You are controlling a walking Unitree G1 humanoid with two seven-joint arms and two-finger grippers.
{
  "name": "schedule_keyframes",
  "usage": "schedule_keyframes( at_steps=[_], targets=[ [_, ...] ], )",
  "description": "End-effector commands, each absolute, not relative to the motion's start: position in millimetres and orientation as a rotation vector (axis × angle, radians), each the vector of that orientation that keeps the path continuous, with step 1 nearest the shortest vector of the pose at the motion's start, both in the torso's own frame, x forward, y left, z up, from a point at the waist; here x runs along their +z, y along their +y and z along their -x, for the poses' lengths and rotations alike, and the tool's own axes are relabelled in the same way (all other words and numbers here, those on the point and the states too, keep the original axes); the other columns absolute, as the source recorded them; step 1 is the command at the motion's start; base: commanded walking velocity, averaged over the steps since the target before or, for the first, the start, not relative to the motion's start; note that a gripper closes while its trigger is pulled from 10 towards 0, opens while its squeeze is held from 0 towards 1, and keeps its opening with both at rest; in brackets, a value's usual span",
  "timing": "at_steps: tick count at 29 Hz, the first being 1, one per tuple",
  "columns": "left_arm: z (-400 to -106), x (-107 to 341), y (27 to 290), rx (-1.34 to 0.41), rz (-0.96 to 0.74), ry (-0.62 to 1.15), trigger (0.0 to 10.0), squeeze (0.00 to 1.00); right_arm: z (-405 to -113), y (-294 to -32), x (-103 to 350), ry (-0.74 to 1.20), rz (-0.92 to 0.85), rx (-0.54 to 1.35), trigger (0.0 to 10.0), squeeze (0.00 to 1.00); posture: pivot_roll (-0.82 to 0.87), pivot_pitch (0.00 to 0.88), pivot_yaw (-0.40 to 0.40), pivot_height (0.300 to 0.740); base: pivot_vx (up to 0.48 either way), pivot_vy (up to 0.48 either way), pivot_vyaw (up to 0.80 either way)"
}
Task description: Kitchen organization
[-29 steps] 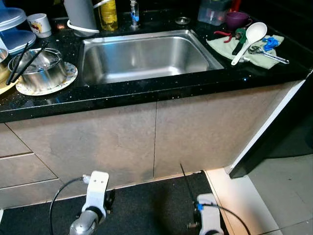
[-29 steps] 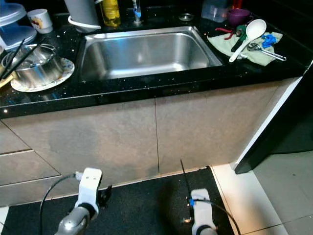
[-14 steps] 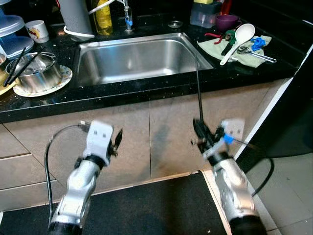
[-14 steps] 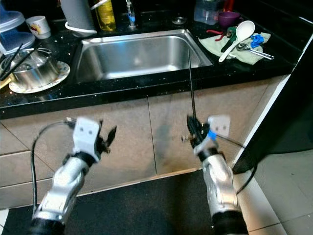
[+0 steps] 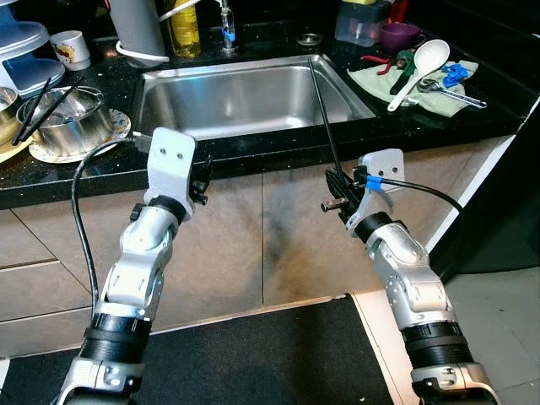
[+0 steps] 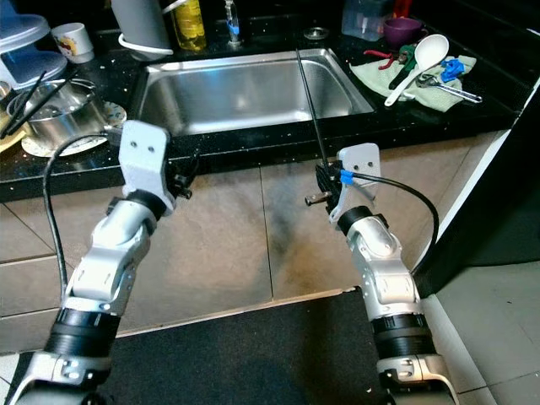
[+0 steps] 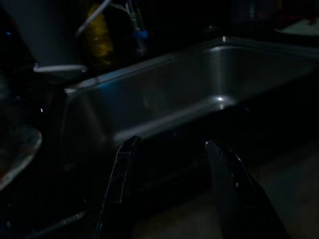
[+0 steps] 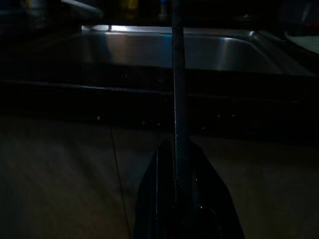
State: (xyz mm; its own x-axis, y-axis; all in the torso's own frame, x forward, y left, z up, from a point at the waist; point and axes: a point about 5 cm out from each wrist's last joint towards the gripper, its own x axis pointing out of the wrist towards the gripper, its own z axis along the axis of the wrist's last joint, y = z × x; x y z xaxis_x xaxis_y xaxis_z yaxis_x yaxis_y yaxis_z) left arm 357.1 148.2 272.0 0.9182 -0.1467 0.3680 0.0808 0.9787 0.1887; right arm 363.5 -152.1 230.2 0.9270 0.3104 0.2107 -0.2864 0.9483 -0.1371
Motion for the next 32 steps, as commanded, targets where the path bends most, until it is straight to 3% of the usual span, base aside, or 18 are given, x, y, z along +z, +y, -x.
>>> schedule_keyframes(
  at_steps=[1, 4, 7, 15, 32],
  targets=[
    [-360.9, 267.1, 154.5, -0.089, -0.167, -0.342, 10.0, 0.00, -362.4, -144.6, 232.0, -0.216, 0.139, 0.336, 10.0, 0.00, -0.05, 0.178, 0.035, 0.740, 0.000, 0.000, 0.00],
    [-361.9, 268.2, 154.4, -0.085, -0.148, -0.330, 10.0, 0.00, -362.4, -143.9, 232.5, -0.207, 0.159, 0.333, 10.0, 0.00, -0.05, 0.178, 0.035, 0.740, 0.000, 0.000, 0.00],
    [-362.8, 271.4, 159.1, -0.099, -0.016, -0.307, 10.0, 0.00, -362.5, -147.8, 236.2, -0.189, 0.194, 0.296, 10.0, 0.00, -0.05, 0.179, 0.040, 0.740, 0.000, 0.000, 0.00],
    [-360.9, 269.5, 167.7, -0.097, -0.066, -0.309, 10.0, 0.00, -364.4, -157.2, 257.2, -0.284, 0.030, 0.226, 10.0, 0.00, -0.05, 0.179, 0.040, 0.740, 0.000, 0.000, 0.00],
    [-357.3, 265.4, 165.6, -0.103, -0.070, -0.306, 10.0, 0.00, -361.8, -159.3, 273.9, -0.387, -0.053, 0.207, 10.0, 0.00, -0.05, 0.177, 0.040, 0.740, 0.000, 0.000, 0.00]
  ],
)
